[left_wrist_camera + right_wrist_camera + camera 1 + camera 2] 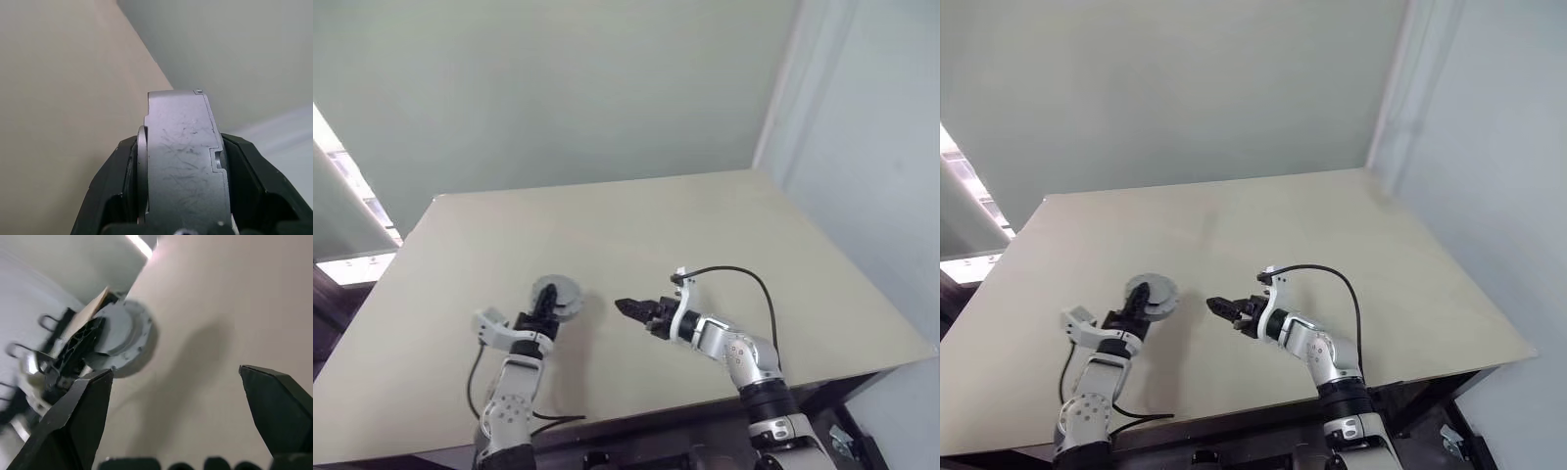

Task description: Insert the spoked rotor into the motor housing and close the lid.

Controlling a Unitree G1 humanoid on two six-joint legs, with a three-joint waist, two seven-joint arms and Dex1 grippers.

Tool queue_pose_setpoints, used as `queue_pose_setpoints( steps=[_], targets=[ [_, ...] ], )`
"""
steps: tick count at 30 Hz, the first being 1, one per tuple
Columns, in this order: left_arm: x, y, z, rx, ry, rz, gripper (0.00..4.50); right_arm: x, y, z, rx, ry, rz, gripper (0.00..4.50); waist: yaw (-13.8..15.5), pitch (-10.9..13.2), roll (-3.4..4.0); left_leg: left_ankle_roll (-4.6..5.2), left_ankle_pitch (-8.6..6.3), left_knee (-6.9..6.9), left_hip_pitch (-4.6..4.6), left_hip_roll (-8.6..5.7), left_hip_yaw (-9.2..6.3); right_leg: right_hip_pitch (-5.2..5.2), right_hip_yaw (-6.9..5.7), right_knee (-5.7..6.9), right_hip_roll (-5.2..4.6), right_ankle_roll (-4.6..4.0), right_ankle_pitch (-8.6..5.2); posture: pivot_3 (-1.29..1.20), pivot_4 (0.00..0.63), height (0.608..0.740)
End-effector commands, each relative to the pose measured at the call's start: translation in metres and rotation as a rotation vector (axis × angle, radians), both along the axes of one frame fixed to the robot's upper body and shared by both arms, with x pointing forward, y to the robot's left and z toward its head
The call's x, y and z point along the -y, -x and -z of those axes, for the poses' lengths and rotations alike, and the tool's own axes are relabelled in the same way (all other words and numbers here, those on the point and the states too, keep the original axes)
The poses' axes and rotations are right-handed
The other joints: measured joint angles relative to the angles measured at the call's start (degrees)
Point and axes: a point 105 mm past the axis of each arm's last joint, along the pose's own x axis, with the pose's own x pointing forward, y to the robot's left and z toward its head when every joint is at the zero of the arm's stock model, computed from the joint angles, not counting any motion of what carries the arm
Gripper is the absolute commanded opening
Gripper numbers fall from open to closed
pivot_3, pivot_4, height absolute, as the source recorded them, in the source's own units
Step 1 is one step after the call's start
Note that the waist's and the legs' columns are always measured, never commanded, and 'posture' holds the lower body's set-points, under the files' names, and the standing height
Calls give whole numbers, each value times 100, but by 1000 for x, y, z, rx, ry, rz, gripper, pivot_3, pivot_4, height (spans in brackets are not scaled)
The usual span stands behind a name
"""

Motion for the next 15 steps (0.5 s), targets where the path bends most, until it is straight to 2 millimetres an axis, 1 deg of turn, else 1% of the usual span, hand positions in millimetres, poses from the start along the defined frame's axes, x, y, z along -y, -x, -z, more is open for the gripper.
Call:
queue_pose_setpoints(
  steps=[1,2,6,9,11,15],
  targets=[
    [-21,-9,-28,91,-99,-96,2029,-8,9,-22,206,57,-85,4500,9,-1,-5,0,0,1,0,-1,0,0,0,0,-1,0,0,0,0,740],
    [-23,-10,-29,94,-108,-106,2029,-8,11,-22,223,70,-95,4500,22,-1,-8,0,0,2,0,-1,0,0,0,0,-2,0,0,0,0,740],
    [-34,-12,-31,92,-164,-142,2028,-8,19,-19,406,224,-163,4500,113,-1,-15,0,0,10,0,-3,-1,2,0,3,-2,0,1,0,0,740],
    [-38,-14,-28,76,-181,-163,2028,-9,22,-17,458,268,-182,4500,136,1,-25,0,1,13,0,-3,-2,3,-1,5,-2,-1,2,0,0,740],
    [-44,-16,-22,45,-195,-192,2028,-10,25,-14,500,314,-204,4500,147,0,-29,0,1,16,0,-3,-4,4,-2,7,-2,-4,4,0,0,740],
    [-50,-18,-13,-6,-212,-235,2028,-11,25,-12,514,332,-208,4500,150,0,-40,0,1,25,1,-4,-5,8,-2,8,-2,-6,5,0,0,740]
  ],
)
